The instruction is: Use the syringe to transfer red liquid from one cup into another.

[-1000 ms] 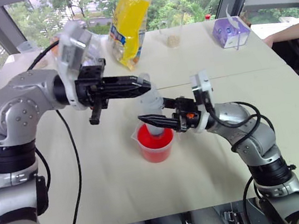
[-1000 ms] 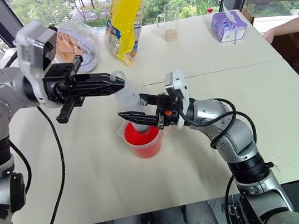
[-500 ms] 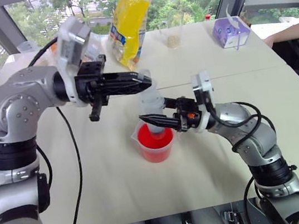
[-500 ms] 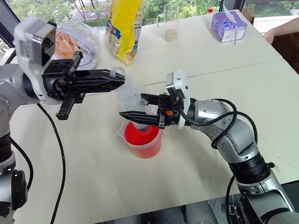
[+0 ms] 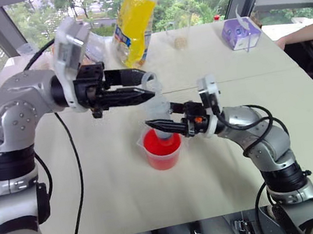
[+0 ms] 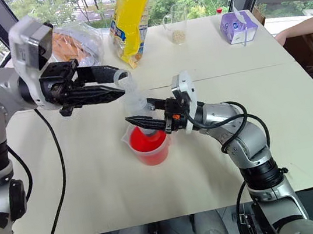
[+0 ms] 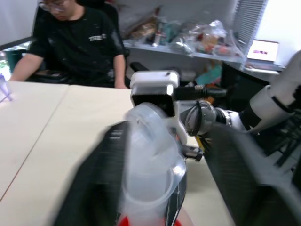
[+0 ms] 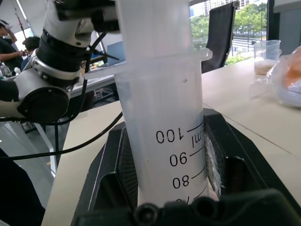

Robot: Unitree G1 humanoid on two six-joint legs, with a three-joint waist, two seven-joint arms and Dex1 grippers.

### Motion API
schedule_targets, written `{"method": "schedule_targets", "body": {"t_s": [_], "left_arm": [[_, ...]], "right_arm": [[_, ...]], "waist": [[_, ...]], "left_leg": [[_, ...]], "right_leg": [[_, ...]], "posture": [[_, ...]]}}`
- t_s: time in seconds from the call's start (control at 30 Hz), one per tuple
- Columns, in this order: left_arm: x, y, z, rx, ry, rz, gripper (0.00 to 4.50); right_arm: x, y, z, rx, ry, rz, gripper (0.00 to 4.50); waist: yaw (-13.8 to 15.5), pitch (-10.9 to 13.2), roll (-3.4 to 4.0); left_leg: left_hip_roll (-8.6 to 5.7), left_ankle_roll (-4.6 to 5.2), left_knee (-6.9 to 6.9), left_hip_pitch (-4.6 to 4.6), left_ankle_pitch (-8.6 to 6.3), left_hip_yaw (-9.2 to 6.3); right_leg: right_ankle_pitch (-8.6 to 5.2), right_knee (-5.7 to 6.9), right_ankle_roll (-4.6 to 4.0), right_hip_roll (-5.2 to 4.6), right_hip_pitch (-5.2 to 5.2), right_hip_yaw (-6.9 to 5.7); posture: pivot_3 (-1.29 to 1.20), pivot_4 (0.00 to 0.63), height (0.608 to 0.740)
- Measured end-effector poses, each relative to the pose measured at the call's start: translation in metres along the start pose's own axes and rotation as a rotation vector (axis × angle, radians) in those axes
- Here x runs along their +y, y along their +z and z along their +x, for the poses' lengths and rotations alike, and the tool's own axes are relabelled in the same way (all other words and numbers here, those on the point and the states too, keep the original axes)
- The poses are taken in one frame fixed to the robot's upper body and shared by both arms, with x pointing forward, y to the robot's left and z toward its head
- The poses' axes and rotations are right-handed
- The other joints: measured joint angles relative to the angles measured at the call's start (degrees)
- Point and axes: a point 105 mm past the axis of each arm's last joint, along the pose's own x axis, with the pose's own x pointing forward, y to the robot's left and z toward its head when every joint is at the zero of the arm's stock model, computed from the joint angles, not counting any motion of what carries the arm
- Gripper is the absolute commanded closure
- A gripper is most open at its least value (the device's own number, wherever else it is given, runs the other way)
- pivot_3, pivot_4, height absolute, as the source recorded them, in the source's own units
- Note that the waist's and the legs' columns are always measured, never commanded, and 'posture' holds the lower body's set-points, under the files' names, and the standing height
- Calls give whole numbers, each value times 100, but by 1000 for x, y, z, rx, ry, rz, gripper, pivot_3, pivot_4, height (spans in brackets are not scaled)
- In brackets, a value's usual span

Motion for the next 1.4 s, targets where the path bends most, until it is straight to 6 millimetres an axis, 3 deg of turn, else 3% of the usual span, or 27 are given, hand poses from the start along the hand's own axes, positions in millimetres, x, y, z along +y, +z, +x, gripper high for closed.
{"method": "schedule_targets", "body": {"t_s": [0.03,0.17,0.43,0.57,0.73,0.9,0.97,1.13,1.4], "left_arm": [[1,-1,-1,0,7,-1,90],[3,-2,-9,-7,53,2,90],[5,7,-53,8,234,35,90],[7,9,-62,5,282,42,90],[11,9,-64,2,314,58,90],[15,10,-65,-14,332,70,90],[15,10,-65,-15,336,71,90],[15,9,-64,-22,341,71,90],[21,19,-50,-86,341,136,90]], "right_arm": [[1,2,1,-3,8,-2,3008],[1,8,2,-11,11,-5,3008],[-2,14,0,-23,-7,15,3008],[-3,21,2,-39,5,18,3008],[-13,56,10,-101,20,-30,3008],[-47,99,17,-210,-28,-59,3008],[-59,92,19,-211,-52,-41,3008],[-83,52,30,-168,-104,9,3008],[-93,15,29,-102,-140,-16,3008]], "waist": [[2,0,0],[1,0,0],[-7,0,0],[13,0,0],[-3,0,0],[-14,0,-1],[-12,0,-1],[-18,1,0],[-9,1,0]], "left_leg": [[0,0,0,0,0,0],[0,0,0,0,0,0],[3,0,-1,1,0,0],[3,-1,1,0,0,-1],[1,-2,1,0,1,0],[1,-4,-2,2,2,0],[1,-4,-3,1,2,0],[0,-4,-2,-1,2,5],[0,-6,-1,-2,3,3]], "right_leg": [[0,0,0,0,0,0],[0,0,0,0,0,0],[0,1,0,0,0,0],[0,0,0,-3,2,0],[1,2,1,-3,1,1],[1,3,0,2,0,1],[1,3,0,2,0,1],[1,2,1,0,-1,4],[2,2,2,-3,-1,4]], "posture": [[0,150,740],[0,150,740],[0,150,740],[0,150,740],[0,150,740],[0,150,740],[0,150,740],[0,150,740],[0,150,740]]}}
